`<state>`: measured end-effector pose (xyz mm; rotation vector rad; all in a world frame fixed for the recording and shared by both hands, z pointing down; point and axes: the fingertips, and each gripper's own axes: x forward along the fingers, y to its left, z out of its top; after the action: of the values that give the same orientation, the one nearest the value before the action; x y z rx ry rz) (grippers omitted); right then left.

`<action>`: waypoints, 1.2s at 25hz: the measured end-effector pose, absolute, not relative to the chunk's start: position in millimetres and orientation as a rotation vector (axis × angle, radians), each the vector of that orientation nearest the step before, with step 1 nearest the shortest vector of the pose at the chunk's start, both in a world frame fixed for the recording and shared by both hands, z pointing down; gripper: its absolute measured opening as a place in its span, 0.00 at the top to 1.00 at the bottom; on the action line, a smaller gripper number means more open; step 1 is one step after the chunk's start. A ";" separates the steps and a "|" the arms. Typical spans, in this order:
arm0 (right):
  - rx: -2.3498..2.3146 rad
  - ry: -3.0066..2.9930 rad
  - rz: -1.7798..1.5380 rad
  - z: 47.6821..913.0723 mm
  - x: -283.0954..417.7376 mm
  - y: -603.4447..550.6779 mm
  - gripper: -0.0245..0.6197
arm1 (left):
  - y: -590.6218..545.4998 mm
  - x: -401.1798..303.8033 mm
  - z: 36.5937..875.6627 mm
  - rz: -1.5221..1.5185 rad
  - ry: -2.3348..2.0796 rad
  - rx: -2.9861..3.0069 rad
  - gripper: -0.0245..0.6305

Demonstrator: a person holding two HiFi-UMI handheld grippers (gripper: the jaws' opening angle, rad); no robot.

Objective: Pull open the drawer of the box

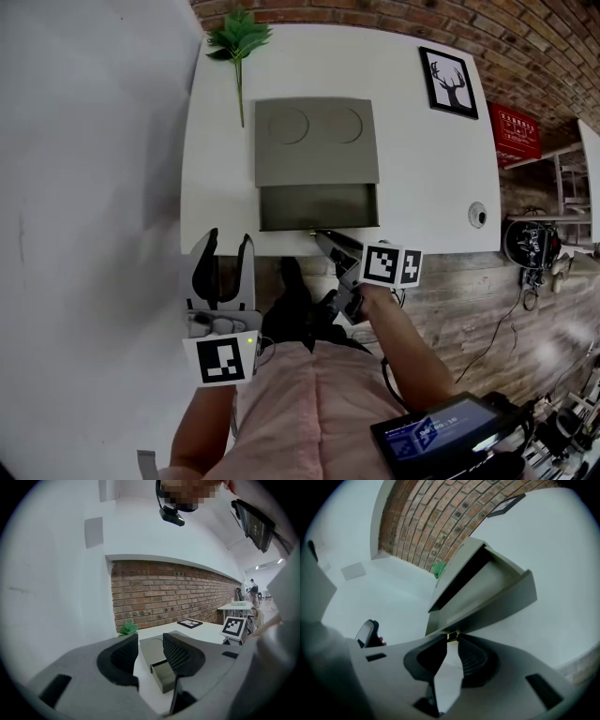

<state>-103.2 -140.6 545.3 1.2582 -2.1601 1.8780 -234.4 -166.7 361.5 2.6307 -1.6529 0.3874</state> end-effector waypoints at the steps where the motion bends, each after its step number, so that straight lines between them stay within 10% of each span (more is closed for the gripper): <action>1: 1.259 -2.160 1.878 545.5 -103.8 -139.5 0.84 | -165.3 -234.8 361.2 0.389 -1.656 2.629 0.70; 30: 1.255 -2.168 1.888 546.5 -109.4 -95.8 0.84 | -126.6 -230.3 350.2 0.381 -1.686 2.637 0.70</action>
<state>-109.4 -95.8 546.5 1.2554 -2.1677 1.8878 -230.3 -126.6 350.2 2.6374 -1.6858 0.3806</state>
